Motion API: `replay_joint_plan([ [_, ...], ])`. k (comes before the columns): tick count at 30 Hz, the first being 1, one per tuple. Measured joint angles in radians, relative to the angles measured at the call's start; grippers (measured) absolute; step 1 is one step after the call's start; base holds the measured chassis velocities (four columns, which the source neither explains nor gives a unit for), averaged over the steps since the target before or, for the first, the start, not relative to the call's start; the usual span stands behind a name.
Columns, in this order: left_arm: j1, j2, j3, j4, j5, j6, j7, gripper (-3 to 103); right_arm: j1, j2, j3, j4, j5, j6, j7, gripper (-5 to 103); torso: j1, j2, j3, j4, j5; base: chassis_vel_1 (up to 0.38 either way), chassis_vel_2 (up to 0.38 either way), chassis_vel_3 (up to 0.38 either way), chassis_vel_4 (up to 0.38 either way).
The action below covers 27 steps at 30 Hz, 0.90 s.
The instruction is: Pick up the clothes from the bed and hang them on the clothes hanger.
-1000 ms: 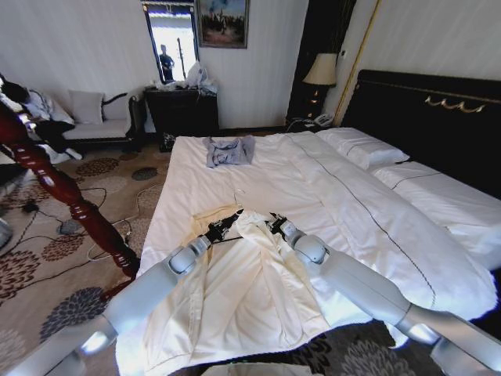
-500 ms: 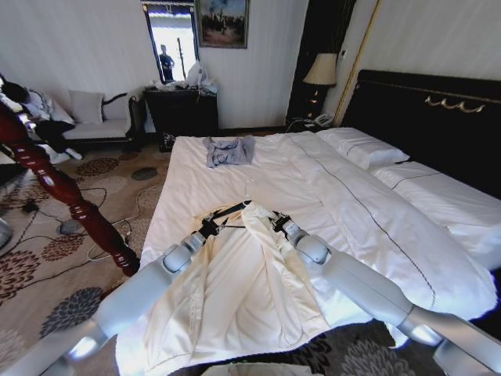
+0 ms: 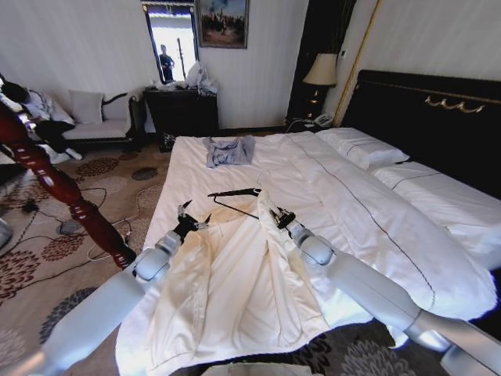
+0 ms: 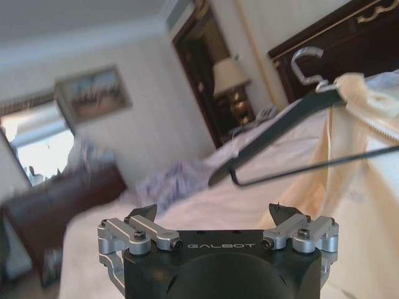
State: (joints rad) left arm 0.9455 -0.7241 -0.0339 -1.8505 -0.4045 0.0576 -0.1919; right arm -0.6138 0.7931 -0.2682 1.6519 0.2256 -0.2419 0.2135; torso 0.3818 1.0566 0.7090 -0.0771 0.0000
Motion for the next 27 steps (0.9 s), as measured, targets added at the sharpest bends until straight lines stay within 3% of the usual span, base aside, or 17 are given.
replay_joint_plan([
  [3, 0.018, 0.007, 0.000, -0.026, -0.052, 0.034, -0.022, 100, -0.020, -0.014, 0.023, 0.007, -0.031, 0.016, -0.002, 19, 0.000, 0.000, 0.000, 0.0000, 0.0001, 0.000, 0.000, 0.000, 0.000],
  [5, 0.032, 0.004, 0.009, -0.052, -0.140, 0.110, -0.080, 100, -0.056, -0.034, 0.062, 0.014, -0.068, 0.039, -0.002, 19, 0.000, 0.000, 0.000, -0.0017, -0.0001, 0.000, 0.000, 0.000, 0.000],
  [6, 0.044, -0.001, 0.010, -0.060, -0.190, 0.139, -0.112, 100, -0.062, -0.035, 0.069, 0.014, -0.078, 0.047, -0.002, 19, 0.000, 0.000, 0.000, -0.0014, 0.0001, 0.000, 0.000, 0.000, 0.000],
  [7, 0.044, -0.001, 0.010, -0.060, -0.190, 0.139, -0.112, 100, -0.062, -0.035, 0.069, 0.014, -0.078, 0.047, -0.002, 19, 0.000, 0.000, 0.000, -0.0014, 0.0001, 0.000, 0.000, 0.000, 0.000],
  [14, 0.057, -0.024, 0.038, -0.064, -0.392, 0.228, -0.199, 100, -0.065, -0.036, 0.075, 0.020, -0.092, 0.065, -0.002, 19, 0.000, 0.000, 0.000, -0.0002, 0.0000, 0.000, 0.000, 0.000, 0.000],
  [21, -0.013, -0.121, 0.058, 0.002, -0.503, 0.209, -0.203, 100, -0.065, -0.034, 0.069, 0.041, -0.094, 0.065, -0.002, 19, 0.000, 0.000, 0.000, -0.0009, 0.0001, 0.000, 0.000, 0.000, 0.000],
  [27, -0.052, -0.223, 0.058, 0.124, -0.475, 0.172, -0.209, 100, -0.061, -0.025, 0.058, 0.052, -0.103, 0.075, -0.006, 19, 0.000, 0.000, 0.000, -0.0007, 0.0000, 0.000, 0.000, 0.000, 0.000],
])
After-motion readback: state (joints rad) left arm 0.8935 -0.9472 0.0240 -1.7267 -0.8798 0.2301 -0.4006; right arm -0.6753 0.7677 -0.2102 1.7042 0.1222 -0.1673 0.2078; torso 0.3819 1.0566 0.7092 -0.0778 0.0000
